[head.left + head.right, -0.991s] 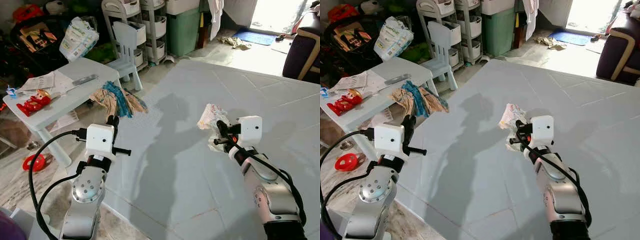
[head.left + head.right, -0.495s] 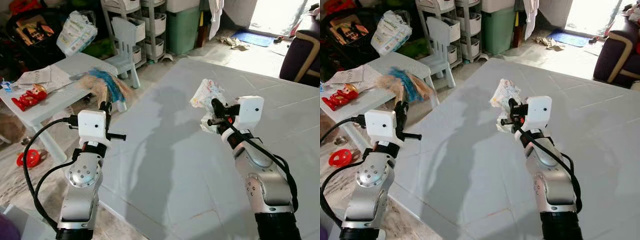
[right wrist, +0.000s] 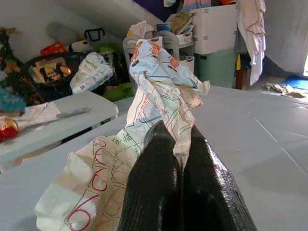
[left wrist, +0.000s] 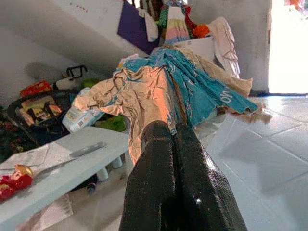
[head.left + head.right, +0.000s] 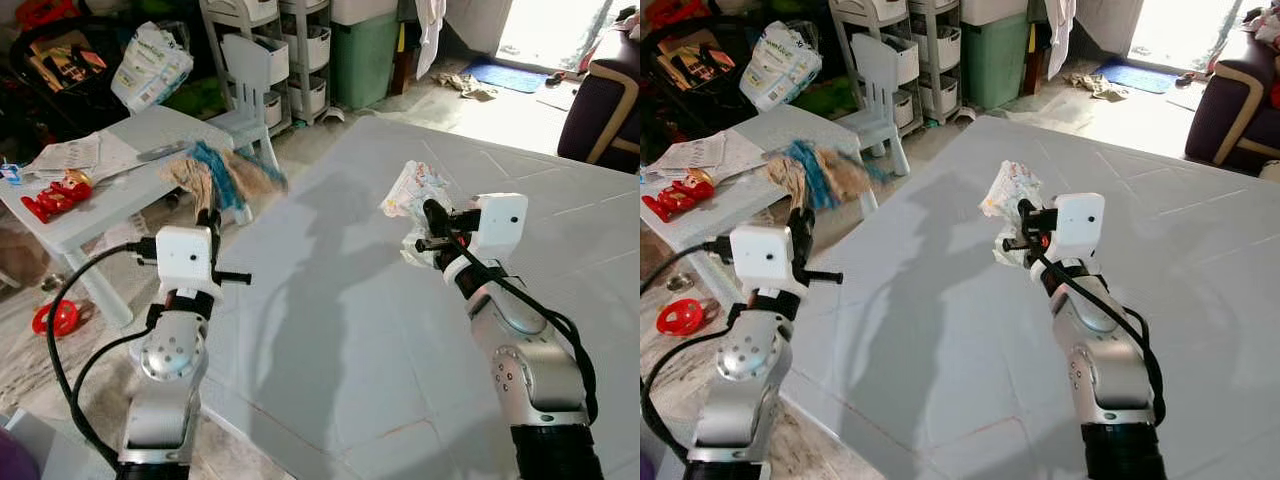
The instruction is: Picking trash to rubbish bin
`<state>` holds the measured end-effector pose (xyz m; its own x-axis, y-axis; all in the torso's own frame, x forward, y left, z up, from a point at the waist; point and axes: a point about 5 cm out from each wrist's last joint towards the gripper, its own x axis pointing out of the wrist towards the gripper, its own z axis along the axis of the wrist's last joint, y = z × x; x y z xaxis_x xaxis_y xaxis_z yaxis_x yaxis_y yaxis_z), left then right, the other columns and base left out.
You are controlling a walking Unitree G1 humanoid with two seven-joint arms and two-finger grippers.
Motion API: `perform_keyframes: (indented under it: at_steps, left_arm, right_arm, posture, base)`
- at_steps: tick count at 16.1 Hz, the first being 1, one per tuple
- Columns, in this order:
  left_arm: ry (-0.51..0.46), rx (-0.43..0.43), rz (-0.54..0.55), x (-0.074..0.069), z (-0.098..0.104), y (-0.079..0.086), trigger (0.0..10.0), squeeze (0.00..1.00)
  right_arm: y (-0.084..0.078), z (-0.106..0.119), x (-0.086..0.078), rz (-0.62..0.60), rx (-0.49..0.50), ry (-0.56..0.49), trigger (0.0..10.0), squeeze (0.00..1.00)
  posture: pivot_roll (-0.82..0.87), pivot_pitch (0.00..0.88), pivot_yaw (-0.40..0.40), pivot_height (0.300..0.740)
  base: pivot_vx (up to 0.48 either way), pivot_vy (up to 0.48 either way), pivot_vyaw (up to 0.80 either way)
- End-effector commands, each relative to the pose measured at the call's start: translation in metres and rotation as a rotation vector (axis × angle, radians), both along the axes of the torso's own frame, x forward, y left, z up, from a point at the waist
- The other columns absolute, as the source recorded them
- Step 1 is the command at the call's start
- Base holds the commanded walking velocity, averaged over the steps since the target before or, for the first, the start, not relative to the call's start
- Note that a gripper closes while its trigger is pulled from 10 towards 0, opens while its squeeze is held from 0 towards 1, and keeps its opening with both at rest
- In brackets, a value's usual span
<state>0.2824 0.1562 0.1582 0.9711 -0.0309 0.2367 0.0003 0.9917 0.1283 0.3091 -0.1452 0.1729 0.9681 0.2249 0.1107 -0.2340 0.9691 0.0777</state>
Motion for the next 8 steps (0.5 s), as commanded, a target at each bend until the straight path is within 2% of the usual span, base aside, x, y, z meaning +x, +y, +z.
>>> perform_keyframes:
  at_steps: [1,8]
  left_arm:
    - [0.006,0.004,0.012,-0.0016,-0.0005,0.0003,0.0,0.00]
    - [0.026,-0.024,0.018,0.0011,-0.0014,0.0022,0.0,0.00]
  right_arm:
    - [0.0097,0.0092,-0.0017,0.045,-0.020,-0.039,10.0,0.00]
    - [0.0135,0.0101,-0.0005,0.077,-0.012,-0.041,10.0,0.00]
  posture:
    - [-0.01,0.037,0.010,0.740]
    - [0.00,0.036,0.012,0.740]
  base:
    - [0.000,0.000,0.80]
    - [0.000,0.000,0.80]
